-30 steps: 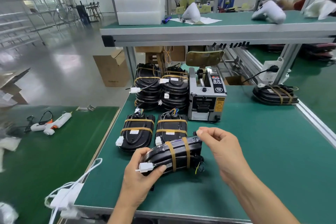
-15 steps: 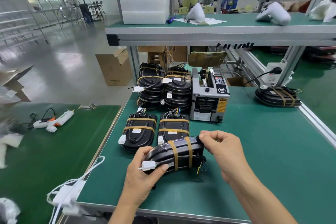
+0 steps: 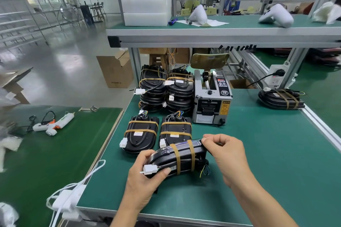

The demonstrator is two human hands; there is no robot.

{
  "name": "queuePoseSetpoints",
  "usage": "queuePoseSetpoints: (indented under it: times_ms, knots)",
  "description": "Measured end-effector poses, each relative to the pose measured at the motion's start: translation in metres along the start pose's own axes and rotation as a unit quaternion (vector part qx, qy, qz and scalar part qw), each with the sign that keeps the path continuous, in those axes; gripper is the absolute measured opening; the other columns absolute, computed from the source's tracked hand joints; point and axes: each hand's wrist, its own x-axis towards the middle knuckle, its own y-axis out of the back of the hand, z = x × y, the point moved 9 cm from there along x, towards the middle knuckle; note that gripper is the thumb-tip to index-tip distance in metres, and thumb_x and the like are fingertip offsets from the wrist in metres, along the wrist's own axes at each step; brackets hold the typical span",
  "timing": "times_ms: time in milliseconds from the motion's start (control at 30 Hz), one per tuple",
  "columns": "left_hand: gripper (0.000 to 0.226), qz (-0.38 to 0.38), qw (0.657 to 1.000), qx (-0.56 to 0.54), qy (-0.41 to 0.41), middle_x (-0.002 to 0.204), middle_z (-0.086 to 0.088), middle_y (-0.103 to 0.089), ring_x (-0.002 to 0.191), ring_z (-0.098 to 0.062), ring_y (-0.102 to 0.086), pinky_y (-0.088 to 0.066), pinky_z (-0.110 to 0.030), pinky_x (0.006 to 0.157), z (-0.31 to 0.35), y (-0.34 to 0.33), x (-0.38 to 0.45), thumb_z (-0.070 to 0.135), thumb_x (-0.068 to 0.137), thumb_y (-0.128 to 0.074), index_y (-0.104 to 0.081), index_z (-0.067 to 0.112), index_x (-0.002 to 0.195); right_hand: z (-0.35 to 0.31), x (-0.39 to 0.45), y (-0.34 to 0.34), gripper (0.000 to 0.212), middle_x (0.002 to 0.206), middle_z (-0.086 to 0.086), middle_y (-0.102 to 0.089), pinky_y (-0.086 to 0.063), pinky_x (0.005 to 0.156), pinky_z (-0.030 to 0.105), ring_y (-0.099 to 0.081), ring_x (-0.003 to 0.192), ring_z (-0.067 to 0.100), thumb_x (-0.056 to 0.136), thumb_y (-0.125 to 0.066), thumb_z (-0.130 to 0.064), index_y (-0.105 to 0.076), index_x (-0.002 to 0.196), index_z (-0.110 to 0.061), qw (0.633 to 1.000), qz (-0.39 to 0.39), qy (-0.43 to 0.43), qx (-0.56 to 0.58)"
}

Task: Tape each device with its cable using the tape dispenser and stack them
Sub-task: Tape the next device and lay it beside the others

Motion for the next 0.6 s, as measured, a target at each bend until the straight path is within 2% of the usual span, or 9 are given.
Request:
queuePoseSetpoints:
  times_ms: [167, 333, 500, 600]
  knots:
    - [0.056, -0.001, 1.0, 0.003, -0.001, 0.11, -0.001, -0.079, 0.101, -0.017, -0.076, -0.057, -0.02, 0.088, 0.0, 0.0, 0.0, 0.047, 0.074, -0.091, -0.066, 0.032, 0.122, -0.002, -0.002, 0.001, 0.022, 0.087, -0.018, -0.078, -0.048, 0.075, 0.022, -0.071, 0.078, -0.003, 0.082, -0.08, -0.009, -0.074, 0.062, -0.016, 0.999, 0.006, 0.011, -0.029]
    - [0.059, -0.003, 1.0, -0.001, 0.002, 0.112, -0.002, -0.079, 0.103, -0.02, -0.076, -0.06, -0.026, 0.091, -0.004, 0.0, 0.001, 0.049, 0.075, -0.092, -0.065, 0.032, 0.125, -0.008, -0.004, 0.001, 0.024, 0.086, -0.029, -0.074, -0.048, 0.07, 0.022, -0.069, 0.074, -0.002, 0.082, -0.079, -0.016, -0.074, 0.068, -0.035, 0.995, 0.018, 0.039, -0.093]
    - [0.069, 0.002, 1.0, -0.001, 0.003, 0.112, -0.002, -0.079, 0.103, -0.019, -0.076, -0.06, -0.025, 0.09, -0.004, 0.001, 0.001, 0.066, 0.071, -0.091, -0.065, 0.032, 0.125, -0.011, -0.002, 0.002, 0.018, 0.082, -0.031, -0.072, -0.047, 0.068, 0.023, -0.069, 0.073, -0.004, 0.079, -0.08, -0.018, -0.072, 0.063, -0.022, 0.987, 0.028, 0.053, -0.15]
    - [0.069, 0.001, 1.0, 0.004, 0.004, 0.113, -0.001, -0.079, 0.103, -0.019, -0.076, -0.059, -0.022, 0.09, -0.005, 0.001, 0.001, 0.067, 0.072, -0.091, -0.065, 0.033, 0.127, -0.012, 0.002, 0.002, 0.016, 0.079, -0.029, -0.072, -0.049, 0.069, 0.024, -0.071, 0.073, -0.001, 0.08, -0.079, -0.02, -0.072, 0.066, -0.02, 0.985, 0.019, 0.047, -0.167]
